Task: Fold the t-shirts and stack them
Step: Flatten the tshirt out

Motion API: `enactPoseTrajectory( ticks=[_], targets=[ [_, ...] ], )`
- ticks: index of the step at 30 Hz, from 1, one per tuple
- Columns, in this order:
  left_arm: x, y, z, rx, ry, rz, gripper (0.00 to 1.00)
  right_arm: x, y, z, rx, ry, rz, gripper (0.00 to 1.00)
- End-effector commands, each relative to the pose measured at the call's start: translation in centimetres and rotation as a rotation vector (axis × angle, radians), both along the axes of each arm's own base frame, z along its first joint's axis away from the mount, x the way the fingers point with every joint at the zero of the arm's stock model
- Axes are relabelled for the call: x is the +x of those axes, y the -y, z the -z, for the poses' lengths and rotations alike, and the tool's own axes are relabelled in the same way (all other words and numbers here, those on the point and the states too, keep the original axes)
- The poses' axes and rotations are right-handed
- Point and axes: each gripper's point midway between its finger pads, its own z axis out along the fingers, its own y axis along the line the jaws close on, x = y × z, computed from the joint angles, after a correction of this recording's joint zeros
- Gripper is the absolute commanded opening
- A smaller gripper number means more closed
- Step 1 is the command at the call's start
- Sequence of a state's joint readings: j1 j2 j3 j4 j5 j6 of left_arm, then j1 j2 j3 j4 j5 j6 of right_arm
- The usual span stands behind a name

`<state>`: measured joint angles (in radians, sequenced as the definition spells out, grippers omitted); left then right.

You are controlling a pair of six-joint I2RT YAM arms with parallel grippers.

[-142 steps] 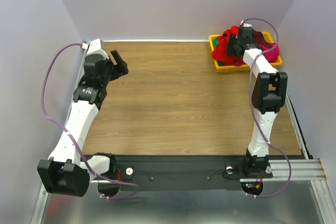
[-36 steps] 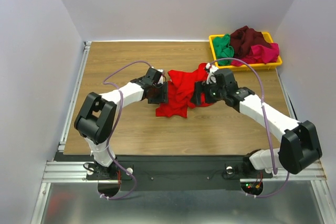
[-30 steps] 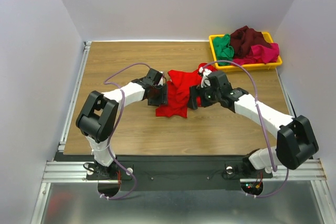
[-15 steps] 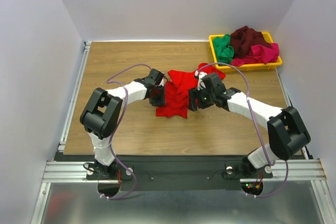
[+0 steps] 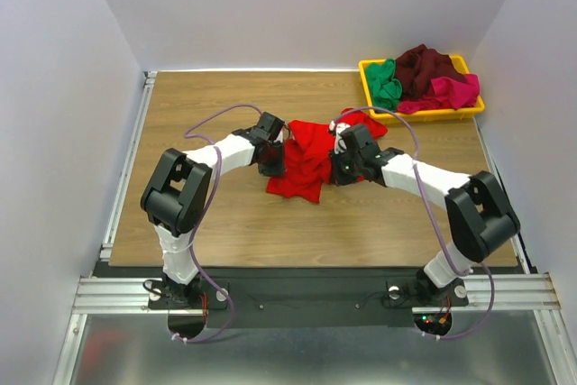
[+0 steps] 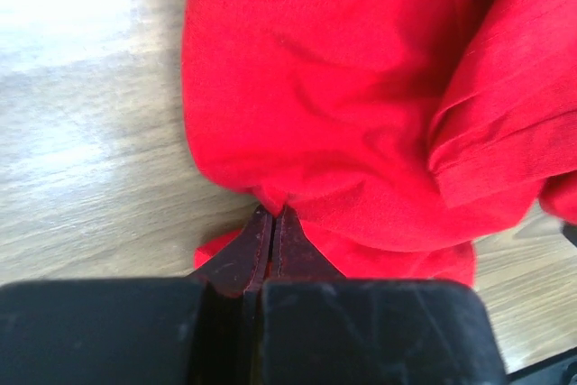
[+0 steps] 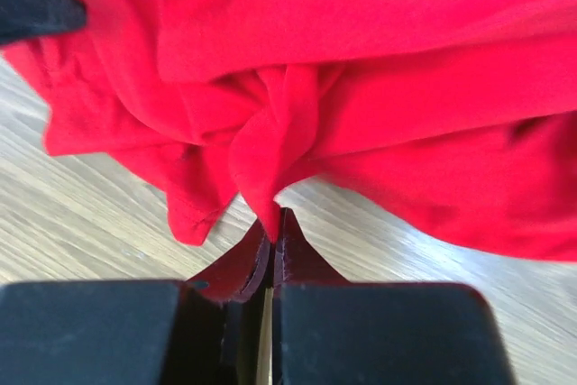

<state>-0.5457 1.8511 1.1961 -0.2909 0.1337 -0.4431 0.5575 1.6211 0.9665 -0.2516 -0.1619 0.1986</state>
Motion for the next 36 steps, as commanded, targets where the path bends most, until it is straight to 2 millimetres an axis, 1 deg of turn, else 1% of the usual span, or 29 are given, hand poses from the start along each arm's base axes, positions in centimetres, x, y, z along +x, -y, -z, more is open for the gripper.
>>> enactPoseTrajectory(
  ticks=[1,2,3,4,5,6,7,8,9,11,12,13,16,17,18,19,20,21,22,23,25,27,28,29,31,32,33,34,36],
  targets=[
    [3.5,-1.6,-5.5,-0.023,0.118,-0.081,0.00,3.1,0.1,-8.8,0.064,0.240,0.081,0.00],
    [4.0,-2.3,-6.5,-0.034,0.135,-0.104,0.00,2.9,0.7,-8.4,0.036,0.230,0.095,0.00],
    [4.7,-3.1,-7.7,-0.045,0.156,-0.130,0.00,3.1,1.6,-10.3,0.022,0.279,0.131,0.00],
    [5.8,-4.7,-9.8,-0.067,0.197,-0.173,0.00,2.5,2.6,-10.8,-0.010,0.275,0.139,0.00],
    [6.4,-5.7,-10.8,-0.077,0.216,-0.196,0.00,2.2,3.4,-11.5,-0.030,0.289,0.151,0.00],
    [6.9,-6.3,-12.5,-0.090,0.246,-0.208,0.00,2.2,4.6,-13.4,-0.049,0.341,0.190,0.00],
    [7.3,-7.0,-13.3,-0.093,0.259,-0.217,0.00,1.4,5.8,-13.4,-0.102,0.330,0.192,0.00],
    [8.1,-8.4,-13.9,-0.079,0.275,-0.234,0.00,1.2,6.8,-14.0,-0.135,0.344,0.212,0.00],
    [9.0,-8.8,-15.6,-0.081,0.311,-0.240,0.00,1.0,8.5,-15.3,-0.177,0.385,0.257,0.00],
    [9.6,-10.2,-16.0,-0.037,0.313,-0.258,0.00,0.1,10.7,-16.0,-0.266,0.394,0.280,0.00],
    [10.4,-11.4,-16.9,-0.023,0.337,-0.278,0.00,0.1,12.3,-16.6,-0.322,0.416,0.327,0.00],
    [10.9,-11.9,-16.7,-0.015,0.335,-0.291,0.00,-0.5,13.3,-16.9,-0.360,0.419,0.336,0.00],
    [12.7,-13.7,-16.9,-0.017,0.350,-0.345,0.00,-0.8,15.1,-16.8,-0.419,0.426,0.389,0.00],
    [13.1,-14.0,-16.9,-0.014,0.356,-0.354,0.00,-0.9,15.3,-16.2,-0.431,0.414,0.393,0.00],
    [13.8,-14.2,-17.7,-0.012,0.381,-0.358,0.00,-0.9,15.4,-15.7,-0.435,0.404,0.404,0.00],
    [14.5,-14.2,-17.5,-0.005,0.388,-0.357,0.00,-1.0,15.4,-15.3,-0.425,0.388,0.427,0.00],
    [14.9,-14.3,-17.8,-0.001,0.401,-0.354,0.00,-1.1,15.6,-14.0,-0.445,0.360,0.436,0.00],
    [15.4,-14.3,-18.4,-0.002,0.421,-0.353,0.00,-1.0,16.3,-13.5,-0.464,0.350,0.472,0.00],
    [15.6,-14.4,-18.3,0.009,0.420,-0.352,0.00,-1.2,16.7,-12.9,-0.479,0.332,0.488,0.01],
    [15.8,-14.6,-18.8,0.022,0.434,-0.353,0.00,-1.0,17.5,-12.2,-0.494,0.309,0.538,0.00],
    [15.4,-15.8,-19.3,0.070,0.451,-0.382,0.00,-1.0,18.6,-11.8,-0.502,0.282,0.587,0.00],
    [14.7,-17.1,-19.1,0.099,0.447,-0.406,0.00,-0.6,20.3,-12.2,-0.485,0.274,0.669,0.00],
    [14.0,-17.5,-20.2,0.095,0.468,-0.416,0.00,-0.2,20.6,-12.8,-0.468,0.280,0.690,0.00],
    [13.5,-18.2,-20.1,0.102,0.464,-0.425,0.00,0.1,21.5,-13.5,-0.465,0.286,0.722,0.00],
    [12.5,-18.7,-21.2,0.114,0.487,-0.432,0.00,0.9,22.1,-15.6,-0.459,0.331,0.751,0.00],
    [11.7,-19.2,-22.9,0.121,0.525,-0.447,0.00,1.2,22.4,-16.4,-0.475,0.349,0.747,0.00],
    [11.2,-19.6,-23.6,0.127,0.541,-0.453,0.00,1.4,22.7,-17.3,-0.485,0.369,0.756,0.00],
    [10.3,-19.9,-25.1,0.121,0.569,-0.465,0.00,1.7,23.1,-18.2,-0.497,0.391,0.773,0.00],
    [9.4,-20.4,-26.4,0.116,0.594,-0.491,0.00,2.5,23.6,-21.6,-0.495,0.462,0.802,0.01]
  ],
)
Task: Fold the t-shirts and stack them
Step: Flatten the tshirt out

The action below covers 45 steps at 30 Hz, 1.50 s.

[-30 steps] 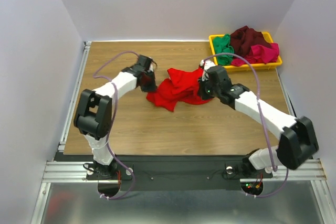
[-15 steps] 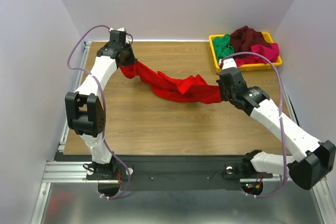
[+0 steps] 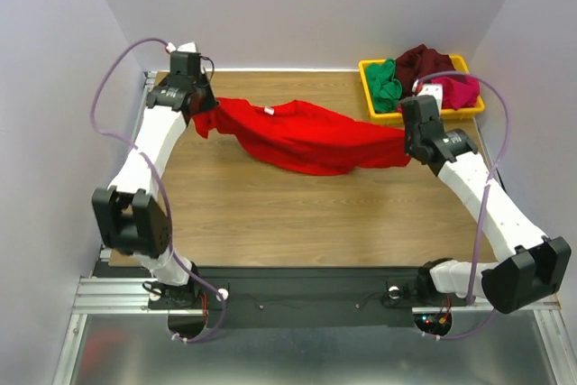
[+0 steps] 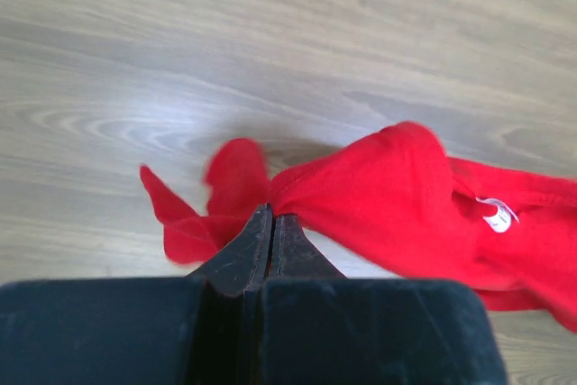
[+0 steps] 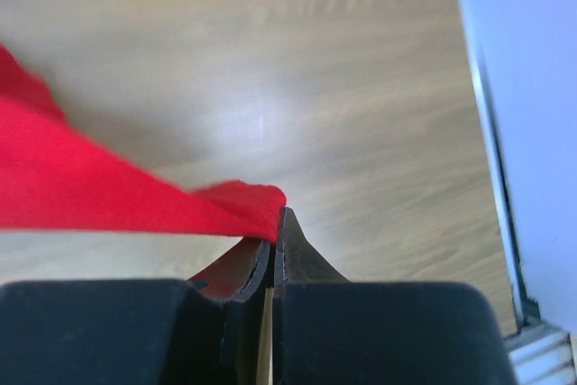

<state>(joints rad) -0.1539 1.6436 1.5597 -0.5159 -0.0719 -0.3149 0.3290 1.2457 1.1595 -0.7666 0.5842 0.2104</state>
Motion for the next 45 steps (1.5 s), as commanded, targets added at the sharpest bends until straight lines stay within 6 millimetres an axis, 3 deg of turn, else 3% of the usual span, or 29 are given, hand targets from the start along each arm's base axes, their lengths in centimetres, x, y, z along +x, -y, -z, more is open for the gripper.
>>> enactPoseTrajectory(
  ticks=[1,2,4,7,9,10,16,21,24,28,29,31,32,33,34,36,37,40,42,43,44,45],
  targets=[
    [-2.5,-2.5,-7.9,0.026,0.192,-0.080,0.00,1.8,1.8,-7.8,-0.060,0.189,0.067,0.00],
    [-3.3,-2.9,-9.3,0.019,0.224,-0.094,0.00,2.1,1.9,-10.4,-0.061,0.245,0.075,0.00],
    [-4.6,-3.0,-11.4,-0.004,0.271,-0.109,0.00,2.2,2.5,-13.1,-0.074,0.301,0.100,0.00],
    [-6.2,-3.0,-13.7,-0.030,0.325,-0.108,0.00,2.2,3.3,-19.7,-0.085,0.435,0.125,0.00],
    [-7.0,-3.0,-14.9,-0.037,0.351,-0.097,0.00,2.1,3.6,-20.7,-0.107,0.446,0.134,0.01],
    [-7.6,-3.0,-15.9,-0.040,0.376,-0.090,0.00,1.9,4.0,-22.8,-0.105,0.494,0.152,0.00],
    [-10.2,-2.8,-19.9,-0.068,0.461,-0.058,0.00,0.1,5.0,-29.2,-0.106,0.627,0.166,0.00],
    [-12.1,-0.7,-23.1,-0.130,0.536,0.070,0.00,-1.3,6.1,-32.8,-0.137,0.694,0.195,0.00],
    [-12.6,0.9,-22.8,-0.167,0.532,0.154,0.00,0.2,5.5,-32.9,-0.154,0.686,0.174,0.00],
    [-12.5,1.5,-19.7,-0.207,0.466,0.163,0.00,4.6,2.4,-31.1,-0.069,0.678,0.084,0.00],
    [-12.7,1.6,-19.4,-0.237,0.461,0.148,0.00,7.3,0.7,-29.7,-0.034,0.654,0.034,0.00],
    [-12.6,1.5,-17.6,-0.256,0.420,0.113,0.00,9.9,-1.1,-29.1,0.009,0.657,-0.012,0.00],
    [-12.6,1.3,-16.4,-0.271,0.396,0.079,0.00,13.0,-3.0,-27.4,0.037,0.636,-0.058,0.01],
    [-12.6,1.0,-16.6,-0.278,0.403,0.057,0.00,14.7,-4.0,-26.8,0.050,0.630,-0.083,0.01],
    [-12.7,0.8,-15.4,-0.280,0.378,0.033,0.00,15.9,-5.4,-28.3,0.133,0.690,-0.105,0.01],
    [-12.7,0.1,-14.6,-0.293,0.364,-0.032,0.00,18.6,-7.3,-28.4,0.198,0.716,-0.135,0.00],
    [-12.9,-0.3,-14.0,-0.293,0.363,-0.058,0.00,20.8,-9.3,-28.9,0.275,0.757,-0.180,0.00],
    [-13.2,-0.8,-13.2,-0.319,0.360,-0.117,0.00,23.9,-12.6,-28.8,0.393,0.806,-0.253,0.00],
    [-13.4,-1.2,-13.1,-0.327,0.373,-0.145,0.00,26.3,-16.0,-27.4,0.508,0.823,-0.349,0.00],
    [-13.4,-1.3,-12.4,-0.335,0.360,-0.162,0.00,26.9,-17.4,-27.8,0.554,0.859,-0.397,0.00],
    [-13.4,-1.4,-12.4,-0.340,0.368,-0.175,0.00,27.5,-19.5,-25.8,0.622,0.813,-0.457,0.07],
    [-13.4,-1.6,-11.8,-0.342,0.358,-0.190,0.00,27.7,-20.8,-25.3,0.658,0.801,-0.498,0.23]
  ],
)
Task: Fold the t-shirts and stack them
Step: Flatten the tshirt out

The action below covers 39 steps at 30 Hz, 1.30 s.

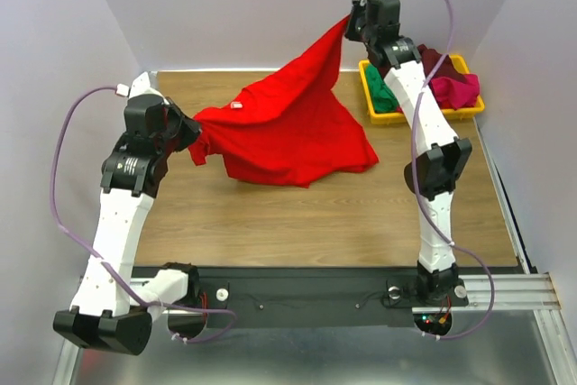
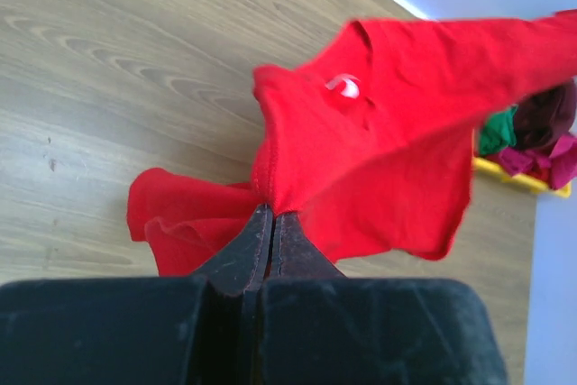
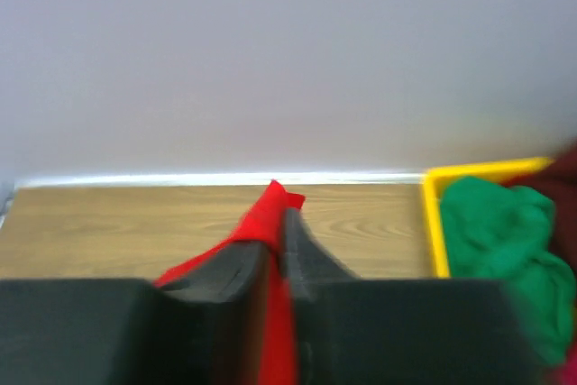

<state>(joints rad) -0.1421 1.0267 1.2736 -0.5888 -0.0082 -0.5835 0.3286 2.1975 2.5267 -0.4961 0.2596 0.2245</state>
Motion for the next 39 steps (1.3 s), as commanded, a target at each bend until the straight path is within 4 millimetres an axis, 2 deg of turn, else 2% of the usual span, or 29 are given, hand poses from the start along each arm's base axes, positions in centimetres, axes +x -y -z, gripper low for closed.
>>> enactPoseTrajectory(
  ticks=[1,2,3,4,5,6,7,8,9,12,13,16,17,19,20,21,23,27,30,37,39],
  targets=[
    [0.3,-1.3,-2.5,-0.060,0.119,-0.109,0.00,-1.1,-7.1,-6.8,0.251,0.203,-0.322,0.67],
    [0.4,-1.4,-2.4,-0.068,0.122,-0.116,0.00,-0.7,-7.9,-5.3,0.252,0.171,-0.354,0.86],
    [0.5,-1.3,-2.3,-0.074,0.124,-0.118,0.00,-0.7,-8.4,-3.5,0.250,0.125,-0.374,1.00],
    [0.6,-1.3,-1.9,-0.079,0.117,-0.121,0.00,-1.0,-9.0,-1.9,0.243,0.077,-0.388,1.00],
    [1.0,-1.2,-1.6,-0.084,0.114,-0.122,0.00,-1.7,-9.2,-1.1,0.218,0.055,-0.405,1.00],
    [1.1,-1.0,-1.4,-0.091,0.105,-0.115,0.00,-3.3,-9.0,-2.5,0.202,0.069,-0.415,1.00],
    [1.5,-0.9,-0.8,-0.090,0.091,-0.112,0.00,-4.3,-9.5,1.3,0.167,-0.018,-0.426,1.00],
    [1.6,-0.7,-0.6,-0.092,0.084,-0.105,0.00,-5.4,-9.5,1.9,0.121,-0.030,-0.442,1.00],
    [1.9,-0.6,-0.3,-0.090,0.075,-0.098,0.00,-8.1,-9.2,3.6,0.089,-0.082,-0.459,1.00],
    [2.4,-0.5,0.0,-0.085,0.073,-0.091,0.00,-12.5,-8.6,6.3,0.081,-0.165,-0.489,0.99],
    [2.7,-0.5,0.2,-0.082,0.065,-0.089,0.00,-15.4,-8.6,8.4,0.078,-0.225,-0.527,0.96],
    [3.4,-0.2,0.3,-0.082,0.052,-0.073,0.00,-20.7,-8.9,10.3,0.066,-0.287,-0.584,0.91],
    [3.6,0.0,0.2,-0.084,0.051,-0.064,0.00,-22.3,-8.8,13.5,0.043,-0.359,-0.599,0.89],
    [4.1,0.1,-0.1,-0.088,0.056,-0.058,0.00,-25.1,-9.7,15.8,0.024,-0.418,-0.648,0.85],
    [4.2,0.2,-0.2,-0.090,0.057,-0.055,0.00,-26.4,-9.7,17.7,0.011,-0.462,-0.660,0.79],
    [4.4,0.1,-0.4,-0.090,0.062,-0.057,0.00,-27.3,-10.1,18.6,-0.002,-0.482,-0.678,0.75],
    [4.7,0.1,-0.7,-0.090,0.067,-0.056,0.00,-28.2,-10.5,20.9,-0.033,-0.530,-0.704,0.68],
    [5.1,0.1,-1.1,-0.092,0.071,-0.060,0.00,-29.6,-12.0,24.4,-0.112,-0.595,-0.778,0.63],
    [5.1,-0.1,-1.2,-0.092,0.075,-0.064,0.00,-30.0,-13.0,26.3,-0.165,-0.623,-0.823,0.60],
    [5.1,-0.2,-0.9,-0.089,0.069,-0.068,0.00,-31.1,-14.9,29.1,-0.255,-0.656,-0.874,0.57],
    [5.0,0.2,-0.8,-0.098,0.063,-0.044,0.00,-31.1,-15.0,30.5,-0.276,-0.680,-0.867,0.56]
  ],
)
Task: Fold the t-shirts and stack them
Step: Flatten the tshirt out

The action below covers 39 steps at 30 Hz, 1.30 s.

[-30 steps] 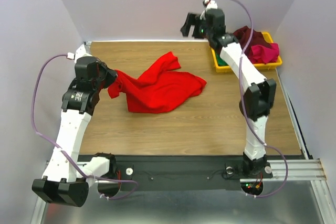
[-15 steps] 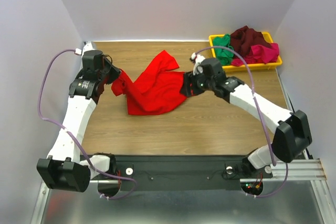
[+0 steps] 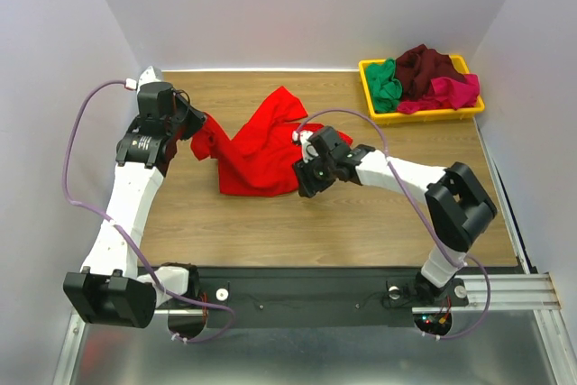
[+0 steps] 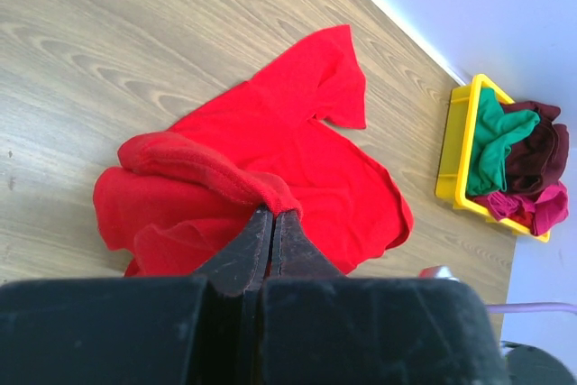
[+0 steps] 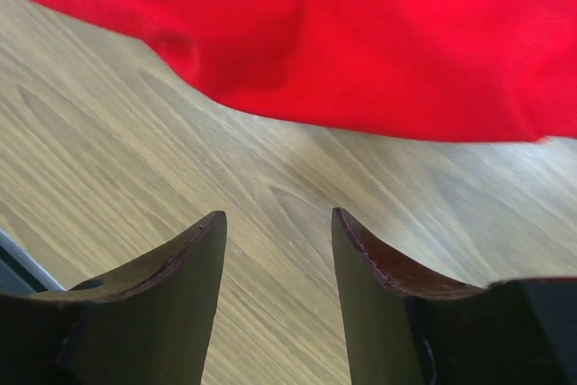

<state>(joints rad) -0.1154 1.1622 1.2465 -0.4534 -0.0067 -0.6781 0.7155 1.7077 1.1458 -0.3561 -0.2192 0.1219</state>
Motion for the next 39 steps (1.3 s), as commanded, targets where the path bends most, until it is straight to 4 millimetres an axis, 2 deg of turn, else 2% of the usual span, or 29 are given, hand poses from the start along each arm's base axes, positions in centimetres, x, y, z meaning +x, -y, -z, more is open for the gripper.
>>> enactPoseTrajectory(
  ticks=[1,5,14,23,26,30,35,39],
  targets=[
    [0.4,0.2,-3.3,-0.016,0.098,0.019,0.00,0.9,-1.7,0.3,-0.013,0.054,-0.041,0.55],
    [0.4,0.0,-4.0,-0.029,0.118,0.015,0.00,1.3,-1.8,2.2,-0.049,0.040,-0.017,0.54],
    [0.5,0.3,-4.6,-0.094,0.140,0.024,0.00,3.5,-2.6,2.7,-0.038,0.110,0.025,0.54],
    [0.9,0.6,-5.8,-0.135,0.172,0.032,0.00,4.5,-3.7,4.1,-0.015,0.108,0.051,0.54],
    [1.1,1.0,-6.1,-0.155,0.179,0.044,0.00,5.2,-4.4,3.9,-0.002,0.118,0.056,0.54],
    [1.3,1.2,-6.1,-0.172,0.181,0.051,0.00,5.5,-4.3,5.2,-0.021,0.109,0.071,0.50],
    [1.5,1.4,-6.3,-0.176,0.184,0.060,0.00,5.3,-5.0,5.4,-0.013,0.107,0.066,0.45],
    [1.6,1.6,-6.3,-0.178,0.185,0.070,0.00,4.9,-4.9,6.3,-0.037,0.104,0.064,0.34]
  ],
)
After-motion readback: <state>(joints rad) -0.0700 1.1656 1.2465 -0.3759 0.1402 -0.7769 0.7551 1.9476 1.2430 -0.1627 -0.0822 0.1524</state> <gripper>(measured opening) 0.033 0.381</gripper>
